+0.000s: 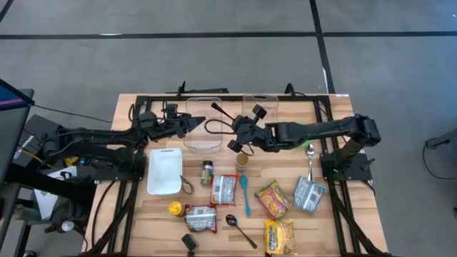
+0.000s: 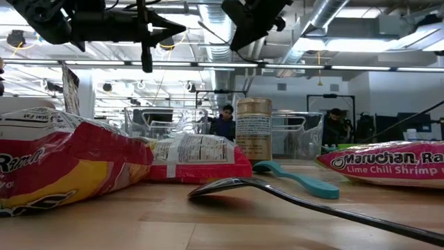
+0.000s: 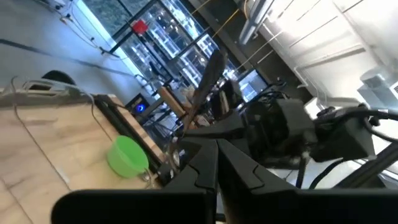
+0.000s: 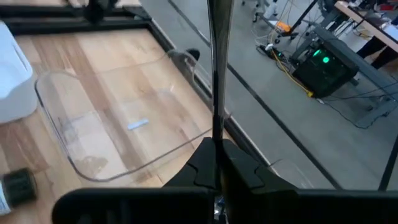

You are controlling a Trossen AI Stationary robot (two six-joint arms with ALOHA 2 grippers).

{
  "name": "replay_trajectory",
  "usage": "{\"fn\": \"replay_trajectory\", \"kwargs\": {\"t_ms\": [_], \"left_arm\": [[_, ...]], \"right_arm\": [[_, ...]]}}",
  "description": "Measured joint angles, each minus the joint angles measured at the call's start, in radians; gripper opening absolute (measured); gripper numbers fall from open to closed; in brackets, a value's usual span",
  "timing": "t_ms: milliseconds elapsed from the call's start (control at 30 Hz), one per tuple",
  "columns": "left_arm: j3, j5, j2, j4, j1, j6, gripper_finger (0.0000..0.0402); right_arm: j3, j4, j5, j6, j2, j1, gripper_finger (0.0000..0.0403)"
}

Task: Pick & Place Food Item
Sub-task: Put the top black spoon into the white bin

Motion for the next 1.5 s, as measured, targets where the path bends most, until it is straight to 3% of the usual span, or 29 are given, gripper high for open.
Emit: {"fn": "replay_trajectory", "kwargs": {"t_ms": [300,433,600,800,1067,1500], "left_arm": [[0.0,-0.038,0.006,0.015,0.0,0.0,0.0012],[0.0,-0.055,0.006,0.016,-0.006,0.001,0.0046],[0.0,-0.153,0.006,0.014,-0.037,0.008,0.0099],[0.002,-0.236,0.025,0.021,-0.081,0.035,0.0134],[0.094,-0.25,0.138,0.015,-0.119,0.113,0.0143],[0.188,-0.261,0.25,0.017,-0.126,0.117,0.0143]], "right_arm": [[-0.001,-0.005,-0.005,0.0,0.002,0.01,0.0002],[-0.001,-0.006,-0.005,0.0,0.002,0.014,0.0002],[-0.001,-0.008,-0.005,0.0,0.002,0.014,0.0002],[-0.002,-0.009,-0.005,0.001,0.002,0.014,0.0001],[-0.002,-0.036,-0.009,0.002,0.002,0.014,0.0001],[-0.002,-0.083,-0.009,0.003,0.002,0.014,0.0001]]}}
